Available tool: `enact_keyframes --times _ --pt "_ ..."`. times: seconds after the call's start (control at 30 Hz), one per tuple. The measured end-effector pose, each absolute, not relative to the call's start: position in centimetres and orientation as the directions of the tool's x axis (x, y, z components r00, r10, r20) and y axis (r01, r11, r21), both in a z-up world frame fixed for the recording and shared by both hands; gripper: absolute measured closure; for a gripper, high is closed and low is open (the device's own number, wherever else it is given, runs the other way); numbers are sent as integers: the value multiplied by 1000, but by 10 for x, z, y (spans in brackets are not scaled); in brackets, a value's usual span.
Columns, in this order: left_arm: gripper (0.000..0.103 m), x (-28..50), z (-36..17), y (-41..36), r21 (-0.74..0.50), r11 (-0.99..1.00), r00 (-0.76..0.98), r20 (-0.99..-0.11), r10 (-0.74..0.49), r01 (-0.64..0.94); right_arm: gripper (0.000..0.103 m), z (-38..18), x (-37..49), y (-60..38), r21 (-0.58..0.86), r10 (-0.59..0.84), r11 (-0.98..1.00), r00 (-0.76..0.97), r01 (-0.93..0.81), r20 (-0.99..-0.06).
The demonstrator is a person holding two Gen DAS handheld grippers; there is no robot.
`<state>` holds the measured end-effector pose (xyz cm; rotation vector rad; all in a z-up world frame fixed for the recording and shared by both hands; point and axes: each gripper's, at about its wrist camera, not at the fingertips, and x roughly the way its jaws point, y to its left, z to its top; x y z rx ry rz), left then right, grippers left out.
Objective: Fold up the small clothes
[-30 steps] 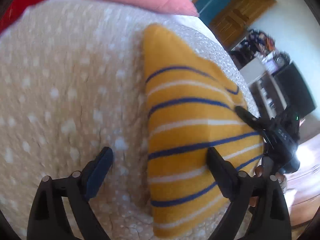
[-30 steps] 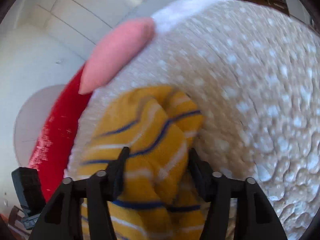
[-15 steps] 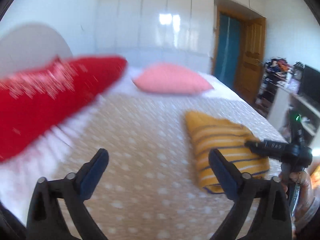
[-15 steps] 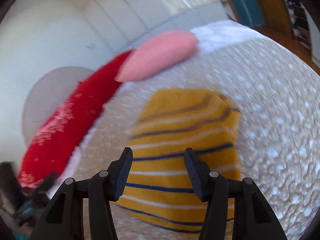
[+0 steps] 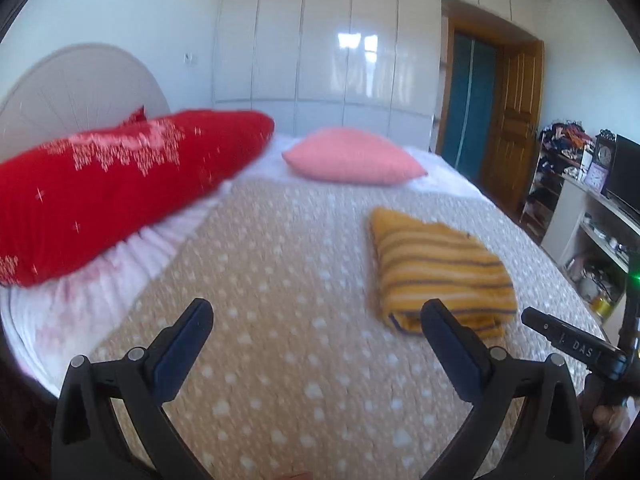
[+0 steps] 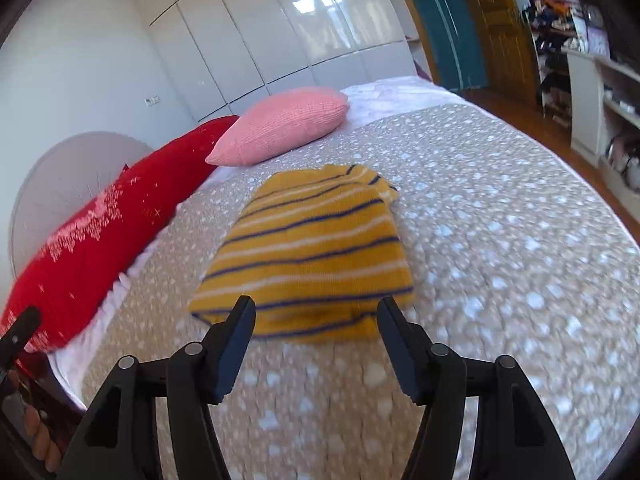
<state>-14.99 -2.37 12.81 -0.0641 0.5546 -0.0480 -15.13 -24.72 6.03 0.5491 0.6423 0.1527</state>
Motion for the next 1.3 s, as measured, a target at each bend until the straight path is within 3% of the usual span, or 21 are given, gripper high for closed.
enact_keyframes --times 0.4,1.3 --pt "0 -175 90 -35 -63 995 751 -653 -98 75 30 30 -179 -220 483 270 872 750 75 -604" --pt "0 -172 77 -32 -69 995 723 -683 -103 77 26 40 -179 -190 385 230 922 763 27 -604"
